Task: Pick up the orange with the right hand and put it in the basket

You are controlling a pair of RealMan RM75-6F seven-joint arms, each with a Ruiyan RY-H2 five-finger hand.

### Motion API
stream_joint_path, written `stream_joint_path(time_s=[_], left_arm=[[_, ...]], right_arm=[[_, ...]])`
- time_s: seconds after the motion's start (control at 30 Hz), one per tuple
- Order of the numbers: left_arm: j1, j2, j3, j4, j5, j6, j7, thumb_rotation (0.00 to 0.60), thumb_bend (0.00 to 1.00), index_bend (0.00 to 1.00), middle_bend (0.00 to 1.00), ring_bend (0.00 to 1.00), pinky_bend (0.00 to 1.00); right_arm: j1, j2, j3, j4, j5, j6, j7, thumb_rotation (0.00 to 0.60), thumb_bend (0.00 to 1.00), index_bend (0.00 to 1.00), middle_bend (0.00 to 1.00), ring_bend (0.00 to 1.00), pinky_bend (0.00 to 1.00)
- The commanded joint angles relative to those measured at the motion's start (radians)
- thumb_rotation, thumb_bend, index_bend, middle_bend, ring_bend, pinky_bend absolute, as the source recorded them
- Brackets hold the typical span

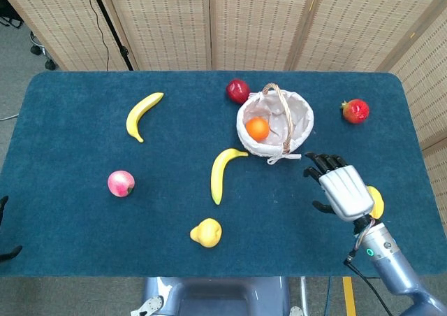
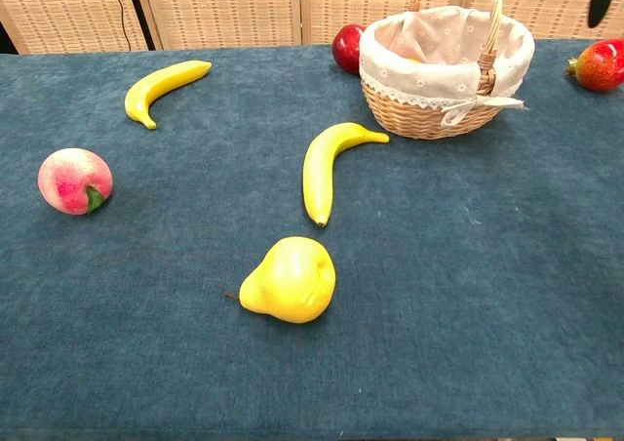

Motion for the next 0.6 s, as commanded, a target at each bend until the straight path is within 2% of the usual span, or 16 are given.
stream_joint_path(time_s=[0.03, 0.13, 0.27, 0.6], left_arm=[[0.014, 0.002, -0.002, 0.002, 0.026, 0.043, -0.009, 0.6, 0.08, 0.0, 0.0, 0.0, 0.0], [0.021, 0.001, -0.002, 0.003, 0.04, 0.066, -0.011, 0.6, 0.08, 0.0, 0.0, 0.0, 0.0], [0.033, -0.001, -0.006, 0.004, 0.055, 0.103, -0.003, 0.6, 0.08, 0.0, 0.0, 0.0, 0.0], [0.024, -0.016, -0.008, 0.013, 0.043, 0.074, 0.018, 0.6, 0.08, 0.0, 0.0, 0.0, 0.0]], right_arm=[[-0.075, -0.035, -0.028, 0.078, -0.023, 0.074, -0.012, 0.6, 0.11, 0.4, 0.2, 0.23, 0.26], [-0.11, -0.054, -0.036, 0.117, -0.033, 0.108, -0.018, 0.6, 0.16, 0.4, 0.21, 0.23, 0.26], [-0.188, -0.097, -0.059, 0.209, -0.039, 0.168, -0.005, 0.6, 0.17, 0.41, 0.21, 0.24, 0.26], [-0.285, -0.166, -0.06, 0.35, -0.055, 0.218, 0.078, 0.6, 0.17, 0.42, 0.21, 0.24, 0.26]])
